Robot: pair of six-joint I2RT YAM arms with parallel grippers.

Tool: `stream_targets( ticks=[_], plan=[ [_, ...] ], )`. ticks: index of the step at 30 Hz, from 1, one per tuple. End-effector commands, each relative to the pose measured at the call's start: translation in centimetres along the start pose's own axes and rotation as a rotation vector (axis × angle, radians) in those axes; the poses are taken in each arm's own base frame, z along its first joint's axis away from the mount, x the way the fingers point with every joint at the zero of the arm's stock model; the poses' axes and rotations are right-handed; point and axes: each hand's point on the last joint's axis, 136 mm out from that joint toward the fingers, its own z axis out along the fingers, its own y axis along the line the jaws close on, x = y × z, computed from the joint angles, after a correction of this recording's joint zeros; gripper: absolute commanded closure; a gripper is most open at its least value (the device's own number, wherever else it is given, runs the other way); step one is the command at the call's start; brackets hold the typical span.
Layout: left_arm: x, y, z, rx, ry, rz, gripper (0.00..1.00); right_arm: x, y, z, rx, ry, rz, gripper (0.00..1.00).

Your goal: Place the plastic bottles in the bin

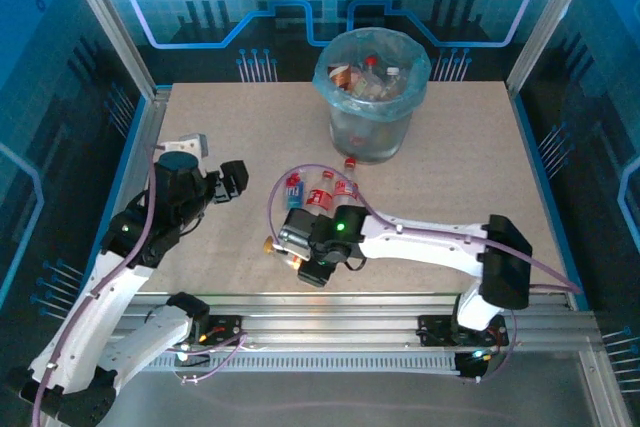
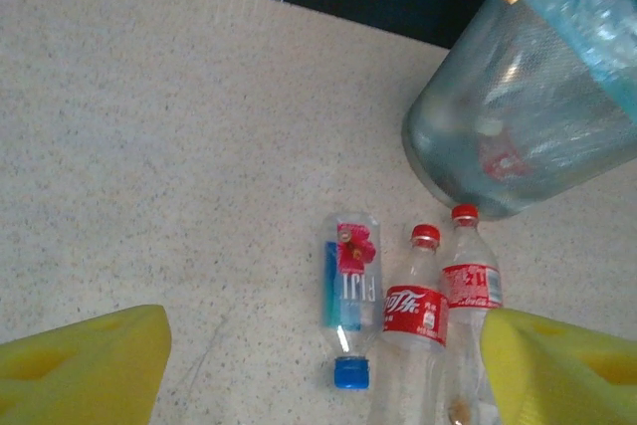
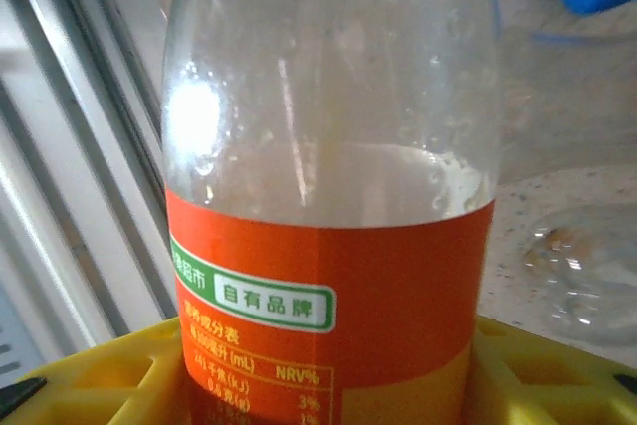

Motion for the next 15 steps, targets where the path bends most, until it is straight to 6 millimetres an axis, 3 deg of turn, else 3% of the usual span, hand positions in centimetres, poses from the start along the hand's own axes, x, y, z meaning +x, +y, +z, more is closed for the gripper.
stream_targets(
  ticks=[1,6,10,13,15],
  plan=[
    [-2.6,-1.3,-1.5,0.044,-0.056,0.009,0.19,-3.0,-3.6,-6.7,0.073,-0.178,0.007,0.48],
    [-5.1,-4.5,-1.6,0.182,-0.102,-0.087,0.24,-6.7,-12.0,-16.9,0.22,-0.489,0.129,0.51],
    [-6.4,-7.9,0.2,0.299,-0.081,-0.149,0.26,-8.0,-19.4,-24.2,0.376,-0.718,0.273,0.49],
    [-6.9,-10.8,1.9,0.337,-0.046,-0.121,0.27,-8.4,-23.7,-27.9,0.464,-0.849,0.357,0.49],
    [-7.5,-12.7,2.8,0.355,-0.041,-0.085,0.26,-8.0,-26.7,-28.9,0.496,-0.898,0.434,0.48]
  ],
)
